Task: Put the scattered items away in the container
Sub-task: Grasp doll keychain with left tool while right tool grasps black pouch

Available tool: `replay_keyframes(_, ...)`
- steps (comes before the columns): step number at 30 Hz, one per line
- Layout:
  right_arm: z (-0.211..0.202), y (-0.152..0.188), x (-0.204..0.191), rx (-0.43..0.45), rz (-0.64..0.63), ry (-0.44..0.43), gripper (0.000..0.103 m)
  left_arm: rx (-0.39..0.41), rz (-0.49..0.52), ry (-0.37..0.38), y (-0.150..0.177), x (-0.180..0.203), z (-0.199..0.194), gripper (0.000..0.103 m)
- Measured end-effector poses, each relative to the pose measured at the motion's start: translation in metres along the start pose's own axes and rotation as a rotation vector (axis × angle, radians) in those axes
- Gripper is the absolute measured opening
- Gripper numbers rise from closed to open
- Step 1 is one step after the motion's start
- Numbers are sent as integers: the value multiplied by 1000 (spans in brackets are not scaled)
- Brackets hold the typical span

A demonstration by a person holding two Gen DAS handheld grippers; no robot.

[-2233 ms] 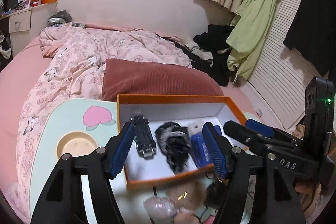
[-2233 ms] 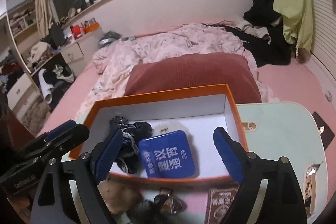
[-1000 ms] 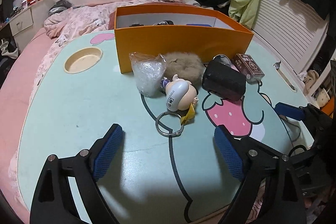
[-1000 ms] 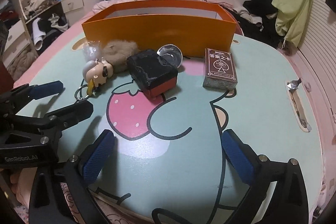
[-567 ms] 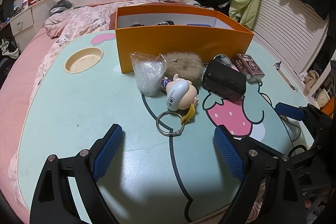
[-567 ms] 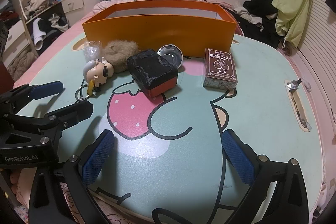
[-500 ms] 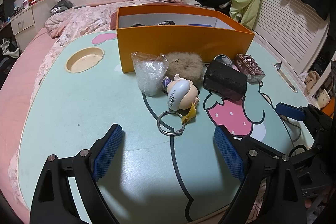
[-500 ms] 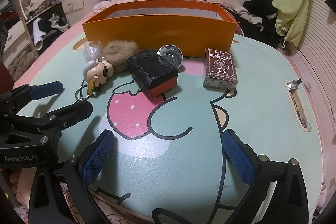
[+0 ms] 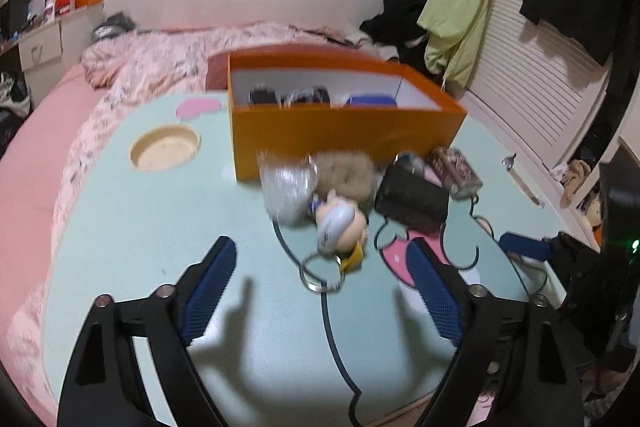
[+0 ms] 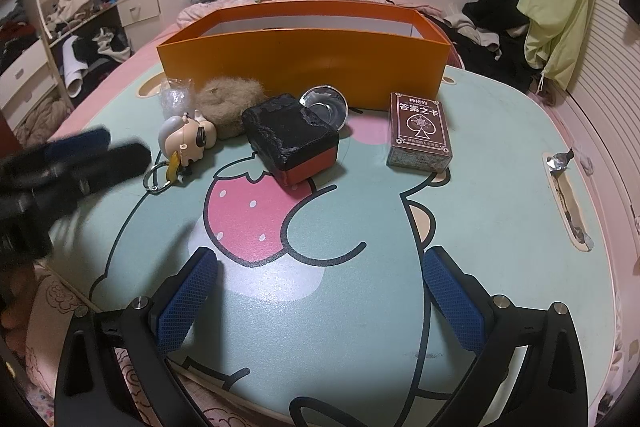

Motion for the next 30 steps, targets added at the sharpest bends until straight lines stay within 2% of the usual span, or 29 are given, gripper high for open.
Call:
replay_keyframes(6,0,0,0,0,3,3,102,-6,69,-30,-16,0,5,65)
replay_keyframes(10,0,1,0,0,3,3,102,-56,84,35,-17,10,16,64)
replay_keyframes(13,0,1,1,0,2,3,102,-91,115,13,-19,21,29,64)
replay_keyframes(16,0,1,1,0,2,3,102,-164,145,14,-18,31,47,64)
replay_keyframes(19,0,1,1,0,4,6,103,-196,161,32,-16,34,58,42)
replay_keyframes(20,0,0,1,0,18,25,103,-188,161,43,-17,34,58,37)
replay_keyframes(23,0,0,2,-1,35,48,102,-189,134,91,-16,29,55,37)
replay_keyframes(30,-8,-1,6,19,54,30,102,-111,116,93,-7,19,23,37)
Point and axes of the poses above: each gripper's, at about its wrist camera, not at the fingertips, and z roughly the way its jaws point, x to its right, y to its underside, the point moved 3 cm from there along z, roughly the way its jaws point, and after that the axes turned 4 degrees about -x, right-handed, at the moved point
